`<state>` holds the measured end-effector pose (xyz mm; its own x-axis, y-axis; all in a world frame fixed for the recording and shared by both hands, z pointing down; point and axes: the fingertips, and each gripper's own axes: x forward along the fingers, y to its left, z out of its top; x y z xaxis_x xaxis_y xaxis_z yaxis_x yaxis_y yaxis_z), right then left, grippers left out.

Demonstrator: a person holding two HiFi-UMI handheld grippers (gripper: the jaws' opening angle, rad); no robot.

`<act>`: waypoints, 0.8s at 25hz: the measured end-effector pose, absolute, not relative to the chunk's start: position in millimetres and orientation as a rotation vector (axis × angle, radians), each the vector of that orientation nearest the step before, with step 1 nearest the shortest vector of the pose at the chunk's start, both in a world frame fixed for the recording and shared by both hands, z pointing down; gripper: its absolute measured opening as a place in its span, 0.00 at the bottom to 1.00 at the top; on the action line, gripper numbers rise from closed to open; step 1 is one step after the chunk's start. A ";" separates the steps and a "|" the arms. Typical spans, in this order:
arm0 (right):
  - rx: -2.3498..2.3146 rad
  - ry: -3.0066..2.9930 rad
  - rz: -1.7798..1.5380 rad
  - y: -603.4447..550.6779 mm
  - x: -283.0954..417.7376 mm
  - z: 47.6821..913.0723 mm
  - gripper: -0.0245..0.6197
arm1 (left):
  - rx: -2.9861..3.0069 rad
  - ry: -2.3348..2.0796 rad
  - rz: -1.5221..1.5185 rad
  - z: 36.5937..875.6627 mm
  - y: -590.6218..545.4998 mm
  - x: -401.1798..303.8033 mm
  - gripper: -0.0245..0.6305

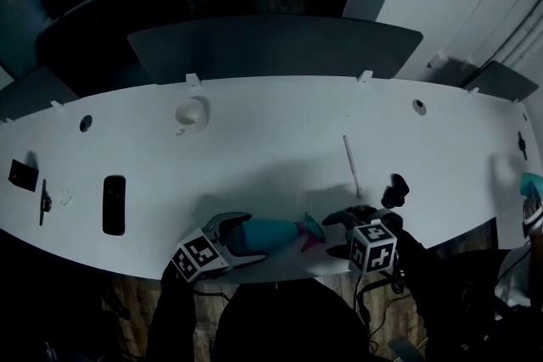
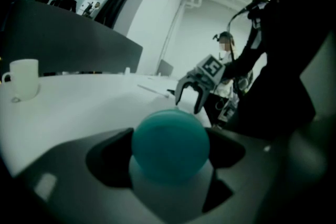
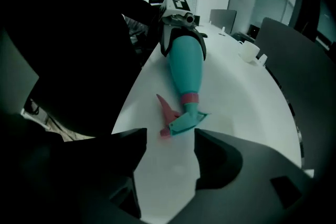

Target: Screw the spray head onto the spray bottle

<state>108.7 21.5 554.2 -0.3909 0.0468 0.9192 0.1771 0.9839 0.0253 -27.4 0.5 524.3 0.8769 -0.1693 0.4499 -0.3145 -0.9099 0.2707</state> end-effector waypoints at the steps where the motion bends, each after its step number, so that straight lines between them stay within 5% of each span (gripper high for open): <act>1: -0.135 -1.979 -0.159 23.2 103.4 558.5 0.46 | 2.710 -0.360 0.608 524.2 0.7 -27.5 0.68; 9: -0.063 -1.895 -0.201 4.9 86.3 570.1 0.48 | 2.714 -0.379 0.602 523.7 1.3 -25.5 0.68; 20: -0.312 -1.850 0.223 7.1 94.2 536.5 0.24 | 2.724 -0.379 0.609 524.8 5.2 -28.6 0.68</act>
